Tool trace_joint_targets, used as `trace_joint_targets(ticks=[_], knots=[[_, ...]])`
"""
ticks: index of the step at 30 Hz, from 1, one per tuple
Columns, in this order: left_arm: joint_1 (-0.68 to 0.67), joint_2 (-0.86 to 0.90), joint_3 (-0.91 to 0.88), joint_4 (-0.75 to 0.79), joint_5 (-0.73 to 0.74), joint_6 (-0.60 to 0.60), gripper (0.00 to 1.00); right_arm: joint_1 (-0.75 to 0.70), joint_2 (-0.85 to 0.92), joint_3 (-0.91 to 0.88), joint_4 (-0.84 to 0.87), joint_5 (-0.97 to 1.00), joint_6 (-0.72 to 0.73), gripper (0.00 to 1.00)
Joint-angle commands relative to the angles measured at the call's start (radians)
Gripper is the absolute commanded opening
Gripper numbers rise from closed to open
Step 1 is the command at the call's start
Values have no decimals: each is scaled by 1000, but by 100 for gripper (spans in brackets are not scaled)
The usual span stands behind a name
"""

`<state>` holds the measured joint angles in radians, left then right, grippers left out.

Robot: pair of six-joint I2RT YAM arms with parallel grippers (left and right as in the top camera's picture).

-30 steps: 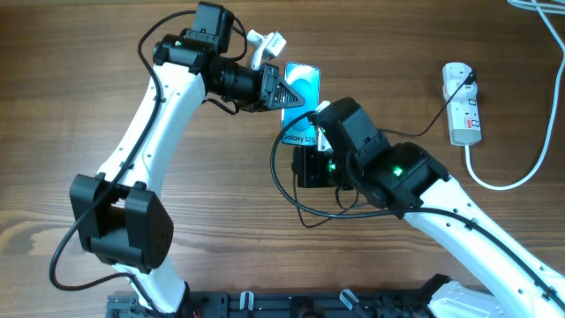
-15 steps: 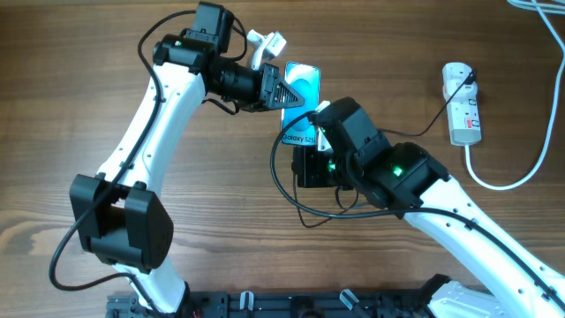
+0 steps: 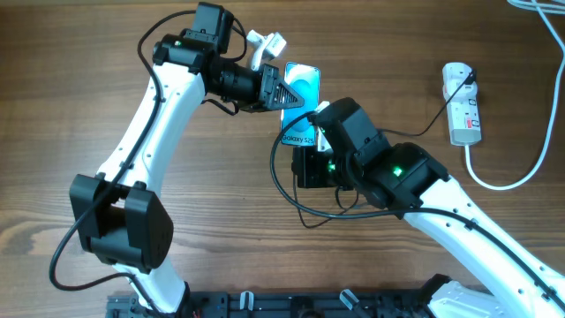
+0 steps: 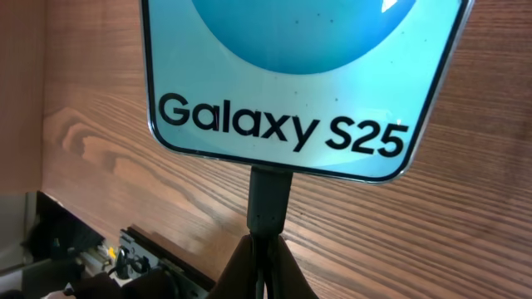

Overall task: Plug charger to phone and switch on socket
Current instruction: 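Hold the plug pressed into the phone with both grippers, then lower the plugged phone flat onto the table with both grippers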

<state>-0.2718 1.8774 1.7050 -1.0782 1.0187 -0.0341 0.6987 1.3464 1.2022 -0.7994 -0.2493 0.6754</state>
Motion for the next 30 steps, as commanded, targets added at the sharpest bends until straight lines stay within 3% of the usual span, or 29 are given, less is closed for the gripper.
trace_joint_targets(ticks=[1, 30], knots=[[-6, -29, 14, -42, 40, 19, 4, -24, -4, 44, 44, 43, -40, 5], [-6, -29, 14, -87, 39, 27, 4, -25, -4, 45, 164, 185, -153, 9]])
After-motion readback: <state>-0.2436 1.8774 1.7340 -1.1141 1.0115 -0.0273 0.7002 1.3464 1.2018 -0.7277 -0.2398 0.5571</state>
